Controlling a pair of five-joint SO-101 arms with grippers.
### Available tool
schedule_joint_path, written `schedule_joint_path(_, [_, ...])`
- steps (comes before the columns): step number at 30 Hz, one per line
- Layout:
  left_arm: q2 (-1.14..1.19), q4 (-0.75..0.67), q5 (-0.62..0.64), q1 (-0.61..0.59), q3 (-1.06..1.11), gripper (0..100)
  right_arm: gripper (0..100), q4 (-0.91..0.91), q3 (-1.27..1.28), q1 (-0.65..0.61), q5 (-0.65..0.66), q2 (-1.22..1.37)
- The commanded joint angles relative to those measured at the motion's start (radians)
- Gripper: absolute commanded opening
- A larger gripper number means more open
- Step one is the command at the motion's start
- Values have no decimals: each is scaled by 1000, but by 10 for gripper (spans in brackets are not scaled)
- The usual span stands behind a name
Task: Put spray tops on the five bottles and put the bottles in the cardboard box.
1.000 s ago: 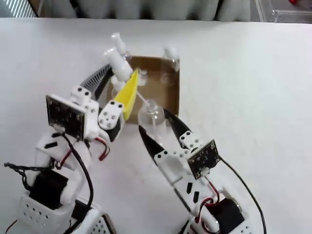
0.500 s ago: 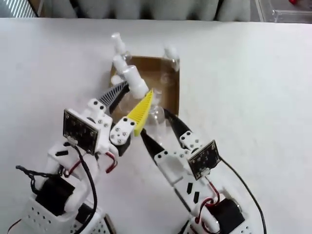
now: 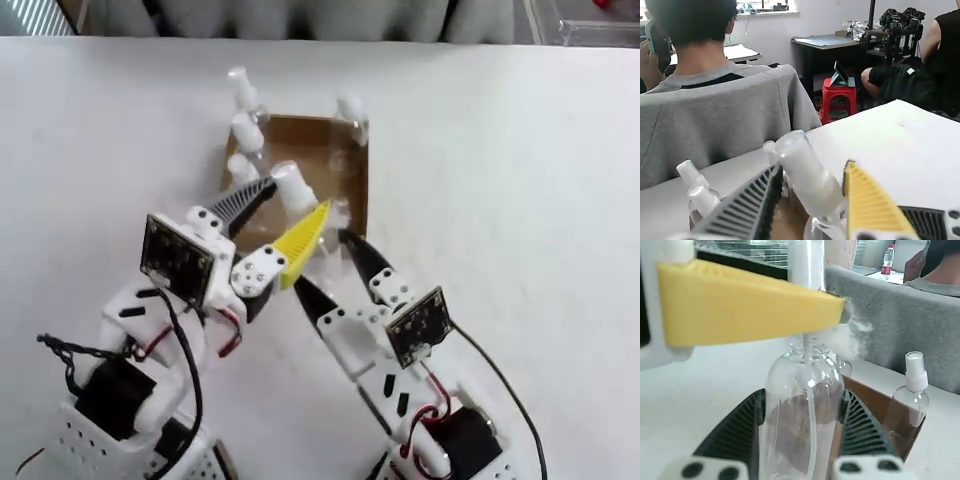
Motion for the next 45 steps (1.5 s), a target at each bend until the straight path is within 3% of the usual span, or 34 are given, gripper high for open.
schedule_joint_path(1, [7, 3, 15, 13, -14, 199, 15, -7, -9, 1, -6, -7])
schedule_joint_path(9, [5, 3, 20, 13, -43, 200, 15, -7, -8, 1, -6, -7])
schedule_joint_path(15, [13, 3, 150, 13, -95, 200, 15, -7, -8, 1, -6, -7])
schedule_joint_path(20, [13, 0, 158, 16, -87, 200, 15, -7, -8, 4, -6, -7])
schedule_joint_path(27, [15, 2, 160, 128, -87, 200, 15, -5, -8, 8, -6, -7])
schedule_joint_path(45, [-45, 124, 152, 127, -173, 200, 15, 7, -8, 10, -5, -7])
